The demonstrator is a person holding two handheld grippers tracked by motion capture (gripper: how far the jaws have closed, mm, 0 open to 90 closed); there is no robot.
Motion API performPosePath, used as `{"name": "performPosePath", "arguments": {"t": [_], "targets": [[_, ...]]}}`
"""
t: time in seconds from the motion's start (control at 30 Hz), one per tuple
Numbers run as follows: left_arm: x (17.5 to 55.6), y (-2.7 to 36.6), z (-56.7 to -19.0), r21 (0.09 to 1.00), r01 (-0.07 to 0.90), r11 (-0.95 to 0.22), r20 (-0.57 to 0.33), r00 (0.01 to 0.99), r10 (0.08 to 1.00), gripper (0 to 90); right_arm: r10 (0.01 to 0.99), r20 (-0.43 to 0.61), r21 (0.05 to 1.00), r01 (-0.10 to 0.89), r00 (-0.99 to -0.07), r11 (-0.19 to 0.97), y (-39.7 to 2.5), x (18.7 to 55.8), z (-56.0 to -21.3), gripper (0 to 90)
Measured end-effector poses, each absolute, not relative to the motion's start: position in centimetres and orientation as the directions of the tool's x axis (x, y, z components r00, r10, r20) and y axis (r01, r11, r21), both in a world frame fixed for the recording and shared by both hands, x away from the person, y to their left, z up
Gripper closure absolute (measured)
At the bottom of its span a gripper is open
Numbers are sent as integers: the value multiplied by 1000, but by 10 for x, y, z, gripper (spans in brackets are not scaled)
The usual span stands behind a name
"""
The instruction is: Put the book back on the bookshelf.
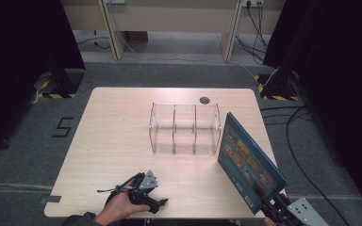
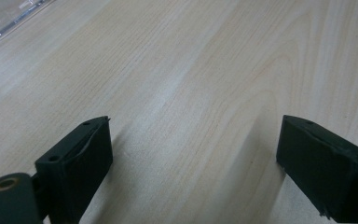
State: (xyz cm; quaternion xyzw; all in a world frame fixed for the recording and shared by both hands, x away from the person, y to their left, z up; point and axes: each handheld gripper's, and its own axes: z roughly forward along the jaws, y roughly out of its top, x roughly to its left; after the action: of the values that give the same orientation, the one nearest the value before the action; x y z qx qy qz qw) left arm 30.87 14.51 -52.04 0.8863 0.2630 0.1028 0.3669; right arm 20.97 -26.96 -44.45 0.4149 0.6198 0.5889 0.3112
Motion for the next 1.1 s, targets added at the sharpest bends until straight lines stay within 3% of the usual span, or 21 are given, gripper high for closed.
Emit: {"name": "performPosePath", "arguments": {"t": [1.1], "targets": [[308,144,-521,706,386,-593,-10,843,538,85,859,129,977,214,-496,-23,-266,231,-463,715]]}}
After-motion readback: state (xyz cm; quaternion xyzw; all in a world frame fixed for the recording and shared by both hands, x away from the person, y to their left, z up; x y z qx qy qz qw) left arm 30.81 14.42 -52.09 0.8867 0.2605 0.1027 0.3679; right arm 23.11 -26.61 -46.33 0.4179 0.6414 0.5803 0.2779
